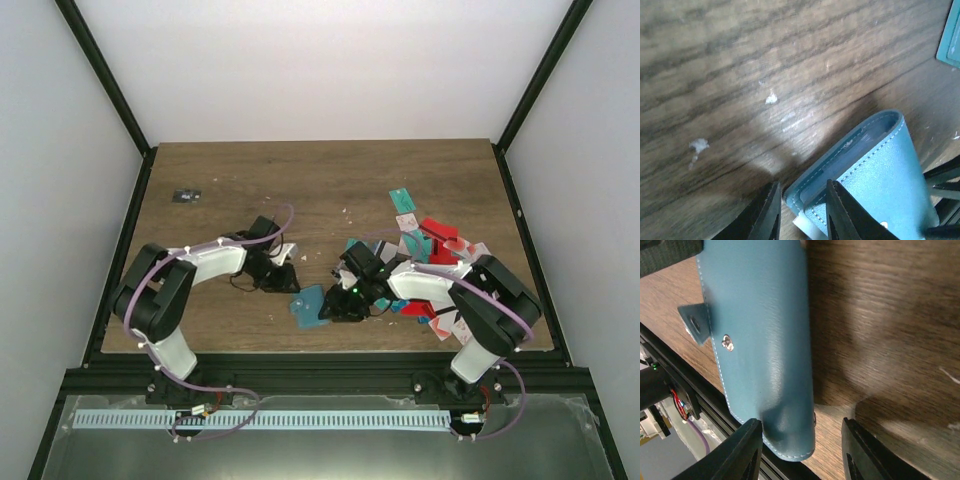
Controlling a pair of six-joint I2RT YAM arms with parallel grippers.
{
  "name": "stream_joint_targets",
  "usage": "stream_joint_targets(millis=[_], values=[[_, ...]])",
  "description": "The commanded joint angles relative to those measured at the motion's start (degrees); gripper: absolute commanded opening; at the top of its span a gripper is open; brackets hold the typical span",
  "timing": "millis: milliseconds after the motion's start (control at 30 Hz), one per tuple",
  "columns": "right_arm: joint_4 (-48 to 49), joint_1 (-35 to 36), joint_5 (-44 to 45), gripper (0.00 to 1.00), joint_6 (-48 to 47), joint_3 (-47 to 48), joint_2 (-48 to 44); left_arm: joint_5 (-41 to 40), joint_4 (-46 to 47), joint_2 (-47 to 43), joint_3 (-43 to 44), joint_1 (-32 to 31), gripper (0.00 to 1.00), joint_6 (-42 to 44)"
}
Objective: Put the credit cards into the card holder
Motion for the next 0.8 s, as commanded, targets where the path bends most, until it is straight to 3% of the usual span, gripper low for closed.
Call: stream_joint_targets(millis=[0,500,767], values=[[2.2,0.0,-0.2,0.46,1.4,-1.4,-2.1,-3.9,0.1,-2.7,-4.4,-0.6,0.25,-2.8],[2.7,0.0,-0.2,0.45,1.6,-3.1,-3.7,-5.0,4.5,-14.1,-18.6,-4.6,0.2,-17.5],[2.9,0.0,0.2,0.46,1.8,-3.7,-5.2,-6.2,0.0,-18.1,-13.9,-5.0,0.26,-16.2]])
